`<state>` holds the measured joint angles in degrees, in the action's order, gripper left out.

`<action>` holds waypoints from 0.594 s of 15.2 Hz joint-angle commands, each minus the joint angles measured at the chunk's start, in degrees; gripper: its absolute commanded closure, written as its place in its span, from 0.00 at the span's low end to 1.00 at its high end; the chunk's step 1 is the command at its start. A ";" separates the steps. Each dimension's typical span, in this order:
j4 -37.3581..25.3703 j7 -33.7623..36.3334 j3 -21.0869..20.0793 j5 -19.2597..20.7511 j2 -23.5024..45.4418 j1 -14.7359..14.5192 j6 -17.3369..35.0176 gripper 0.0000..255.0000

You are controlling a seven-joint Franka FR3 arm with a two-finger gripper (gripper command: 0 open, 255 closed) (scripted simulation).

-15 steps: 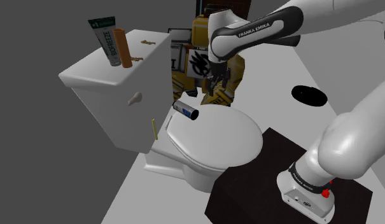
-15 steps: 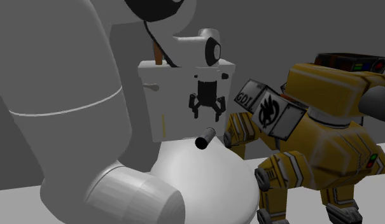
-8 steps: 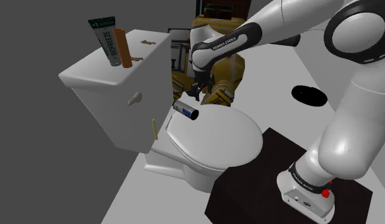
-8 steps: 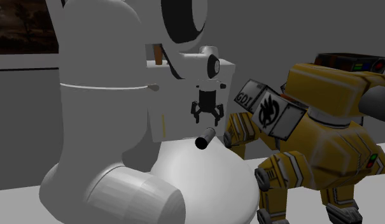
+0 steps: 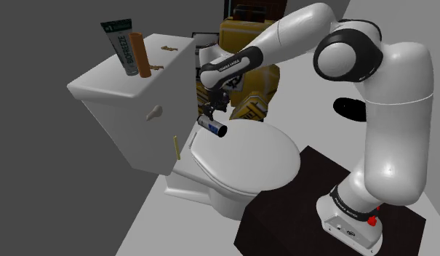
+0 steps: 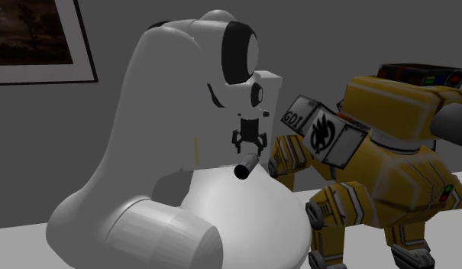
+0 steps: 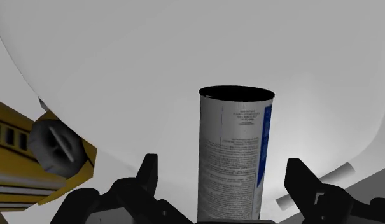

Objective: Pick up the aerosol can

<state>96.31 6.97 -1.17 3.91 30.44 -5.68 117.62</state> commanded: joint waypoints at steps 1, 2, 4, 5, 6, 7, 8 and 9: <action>-6.16 0.24 -0.15 0.15 5.36 -0.52 -1.08 0.00; -9.12 0.25 -0.19 0.22 7.91 -0.72 -1.63 0.00; -12.46 0.26 -0.22 0.28 10.68 -0.94 -2.34 0.00; -12.38 0.29 -0.21 0.30 11.11 -0.94 -1.83 0.00; -12.28 0.32 -0.20 0.32 11.54 -0.95 -1.31 0.00; -12.23 0.35 -0.18 0.34 11.98 -0.95 -0.81 0.00; -12.19 0.38 -0.17 0.36 12.44 -0.96 -0.31 0.00; -12.17 0.41 -0.16 0.38 12.91 -0.96 0.17 0.00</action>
<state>83.85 7.27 -1.32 4.27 42.98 -6.58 117.13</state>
